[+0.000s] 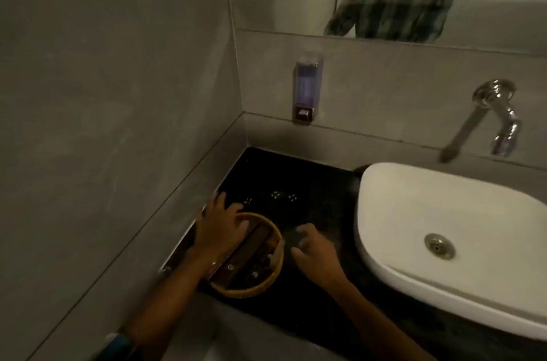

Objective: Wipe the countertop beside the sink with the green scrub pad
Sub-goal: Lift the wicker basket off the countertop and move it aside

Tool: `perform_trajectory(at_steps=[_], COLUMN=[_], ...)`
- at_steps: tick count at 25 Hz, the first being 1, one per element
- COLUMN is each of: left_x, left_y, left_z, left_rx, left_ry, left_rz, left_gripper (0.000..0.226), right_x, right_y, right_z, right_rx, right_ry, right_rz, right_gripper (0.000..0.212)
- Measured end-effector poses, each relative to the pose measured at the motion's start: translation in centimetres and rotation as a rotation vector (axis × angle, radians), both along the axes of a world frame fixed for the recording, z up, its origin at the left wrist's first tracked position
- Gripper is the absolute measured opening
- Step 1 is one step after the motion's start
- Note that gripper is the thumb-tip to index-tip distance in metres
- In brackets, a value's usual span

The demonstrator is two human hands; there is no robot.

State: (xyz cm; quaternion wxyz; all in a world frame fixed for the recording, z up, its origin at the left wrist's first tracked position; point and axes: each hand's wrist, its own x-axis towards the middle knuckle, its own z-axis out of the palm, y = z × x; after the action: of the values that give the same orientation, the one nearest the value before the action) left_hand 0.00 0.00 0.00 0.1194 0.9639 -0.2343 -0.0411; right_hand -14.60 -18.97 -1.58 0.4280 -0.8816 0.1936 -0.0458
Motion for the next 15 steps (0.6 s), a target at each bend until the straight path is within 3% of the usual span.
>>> perform_trajectory(at_steps=[3, 6, 8, 11, 15], left_x=[1.5, 1.7, 1.2, 0.0, -3.8], left_y=[5.3, 6.9, 6.4, 5.9, 2.8], left_z=[-2.0, -2.6, -2.2, -0.9, -0.3], left_rx=[-0.077, -0.351, -0.512, -0.675, -0.775], left_ry=[0.235, 0.478, 0.593, 0.701, 0.871], left_rz=[0.174, 0.291, 0.385, 0.395, 0.276], left_gripper=[0.044, 0.047, 0.054, 0.052, 0.022], right_x=[1.4, 2.3, 1.8, -0.5, -6.5], right_y=[2.7, 3.8, 3.7, 2.7, -0.3], right_z=[-1.7, -2.4, -2.3, -2.3, -2.2], right_rx=[0.383, 0.758, 0.901, 0.912, 0.694], right_ry=[0.203, 0.210, 0.186, 0.120, 0.032], right_rz=[-0.025, -0.163, -0.247, -0.341, -0.593], right_gripper=[0.059, 0.063, 0.063, 0.059, 0.046])
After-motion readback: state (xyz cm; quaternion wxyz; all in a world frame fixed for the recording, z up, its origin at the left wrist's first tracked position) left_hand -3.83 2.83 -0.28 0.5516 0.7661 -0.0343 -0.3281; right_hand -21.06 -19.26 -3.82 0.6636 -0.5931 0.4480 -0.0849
